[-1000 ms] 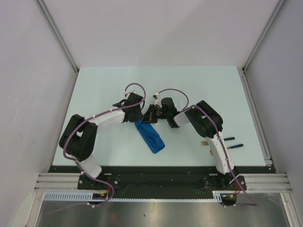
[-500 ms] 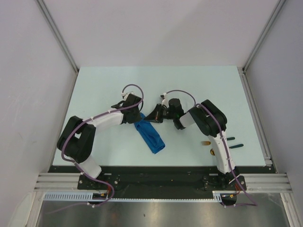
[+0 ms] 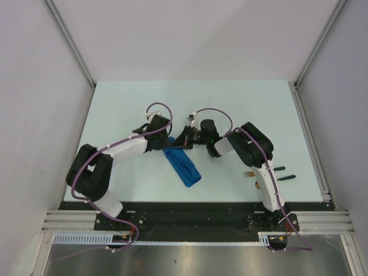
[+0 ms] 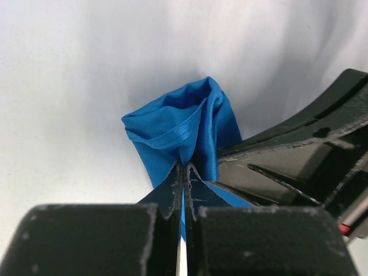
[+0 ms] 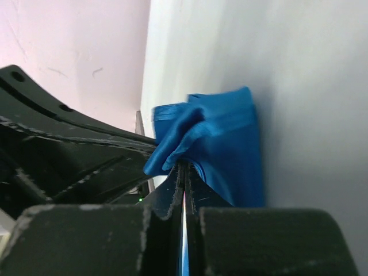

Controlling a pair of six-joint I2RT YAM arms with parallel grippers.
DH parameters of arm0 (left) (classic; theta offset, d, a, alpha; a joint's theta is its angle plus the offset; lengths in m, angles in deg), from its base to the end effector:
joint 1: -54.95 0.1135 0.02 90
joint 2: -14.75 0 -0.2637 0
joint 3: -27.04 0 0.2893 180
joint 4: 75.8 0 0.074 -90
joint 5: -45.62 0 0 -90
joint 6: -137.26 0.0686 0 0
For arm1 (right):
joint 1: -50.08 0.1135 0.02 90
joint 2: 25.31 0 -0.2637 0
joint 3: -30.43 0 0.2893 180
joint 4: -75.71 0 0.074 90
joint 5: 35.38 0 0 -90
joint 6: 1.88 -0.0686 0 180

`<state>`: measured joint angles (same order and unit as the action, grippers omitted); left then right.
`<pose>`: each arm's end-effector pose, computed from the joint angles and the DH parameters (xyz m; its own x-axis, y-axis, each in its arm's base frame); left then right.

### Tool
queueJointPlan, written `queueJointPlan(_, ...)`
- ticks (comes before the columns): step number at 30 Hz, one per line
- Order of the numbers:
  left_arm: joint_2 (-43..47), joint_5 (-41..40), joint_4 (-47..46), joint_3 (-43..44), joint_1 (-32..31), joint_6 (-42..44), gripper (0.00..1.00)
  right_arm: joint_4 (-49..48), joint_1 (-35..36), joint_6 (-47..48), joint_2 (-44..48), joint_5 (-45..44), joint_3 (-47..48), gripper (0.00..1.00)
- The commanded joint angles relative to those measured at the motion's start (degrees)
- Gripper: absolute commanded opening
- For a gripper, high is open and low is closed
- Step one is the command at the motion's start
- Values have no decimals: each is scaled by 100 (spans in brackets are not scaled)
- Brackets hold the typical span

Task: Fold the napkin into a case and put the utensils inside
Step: Grasp the top corner of the smaller rectangle folded napkin at the center of the board.

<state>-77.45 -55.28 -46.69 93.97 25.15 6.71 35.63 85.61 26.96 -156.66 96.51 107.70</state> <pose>0.3311 -0.1746 0.1386 -0.7911 -0.2826 -0.5425 -0.1604 0.9517 -0.2618 0.3683 0.3193 0.0469 -0.9358 0.1331 -0.3265 -0.2905 0.2338 0.9279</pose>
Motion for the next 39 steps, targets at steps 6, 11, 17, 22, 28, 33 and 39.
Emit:
queueJointPlan(6,115,210,-378,-47,36,-40,0,-533,402,-483,-601,144,913,0)
queueJointPlan(11,106,202,-335,15,36,-14,0,-386,525,-416,-989,153,1239,0)
queueJointPlan(17,142,105,-362,-117,45,-198,0,-95,525,-361,-1068,109,1380,0)
queueJointPlan(22,291,17,-423,-187,62,-225,0,696,631,61,-972,21,1565,0)
queueJointPlan(28,273,26,-274,-74,106,-40,0,1969,675,859,-989,-49,1846,0)
queueJointPlan(33,159,18,192,137,238,-259,0,3135,771,1676,-937,-495,2082,0)
queueJointPlan(39,-17,122,598,288,396,-620,0,4168,929,2486,-857,-1174,2408,0)
